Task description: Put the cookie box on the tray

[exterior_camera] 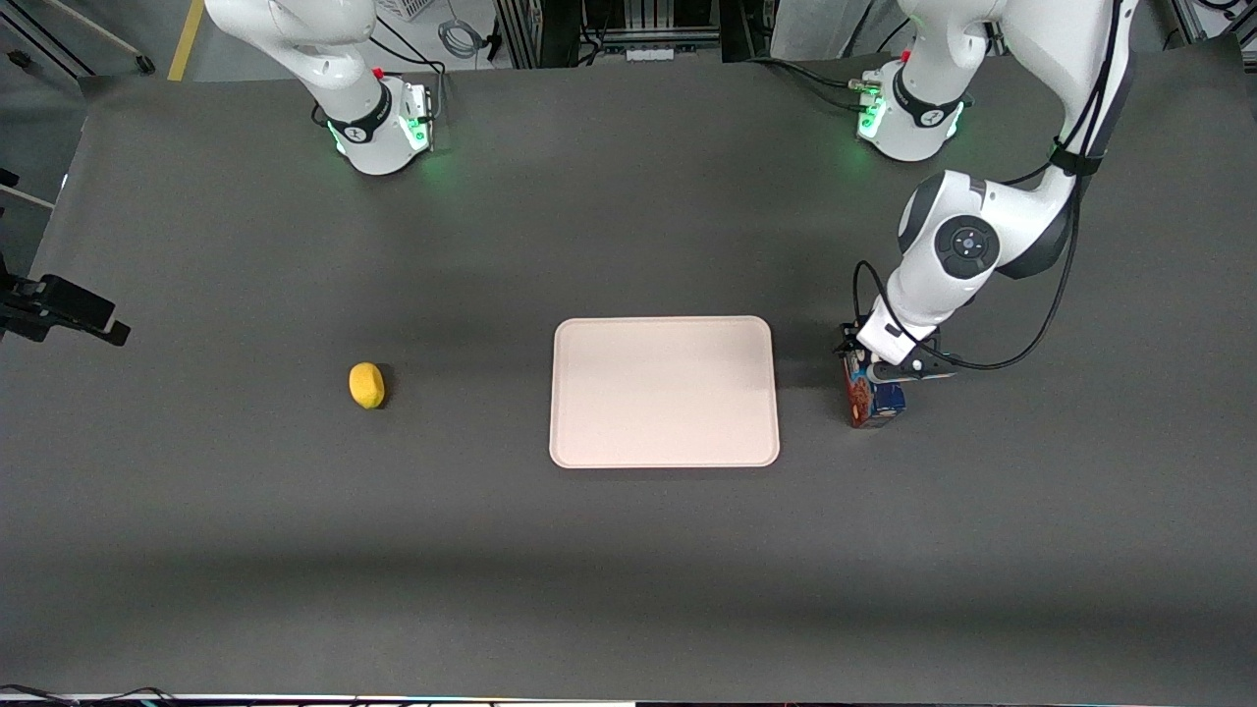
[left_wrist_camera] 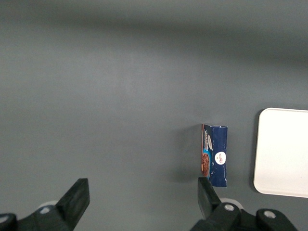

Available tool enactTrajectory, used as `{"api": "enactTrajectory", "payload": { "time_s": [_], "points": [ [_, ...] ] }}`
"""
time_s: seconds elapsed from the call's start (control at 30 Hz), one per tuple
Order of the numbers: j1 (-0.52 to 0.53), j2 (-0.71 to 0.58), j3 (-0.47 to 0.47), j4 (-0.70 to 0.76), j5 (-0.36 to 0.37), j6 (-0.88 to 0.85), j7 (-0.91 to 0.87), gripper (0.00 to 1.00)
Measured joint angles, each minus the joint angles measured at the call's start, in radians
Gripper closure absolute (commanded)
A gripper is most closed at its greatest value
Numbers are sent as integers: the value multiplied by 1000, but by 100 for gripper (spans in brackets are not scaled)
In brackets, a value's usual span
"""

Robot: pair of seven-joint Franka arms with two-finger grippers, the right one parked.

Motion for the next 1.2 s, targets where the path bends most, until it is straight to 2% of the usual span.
{"api": "enactTrajectory", "payload": {
  "time_s": [0.43,0.83,1.07,1.1,1.2],
  "points": [
    [0,119,2,-38,180,71,-80,86],
    [3,193,21,-38,221,113,-91,84],
    [5,208,29,-38,234,122,-91,66],
    [5,209,29,-38,234,122,-91,58],
    [5,212,29,-38,236,122,-92,20]
  ]
}}
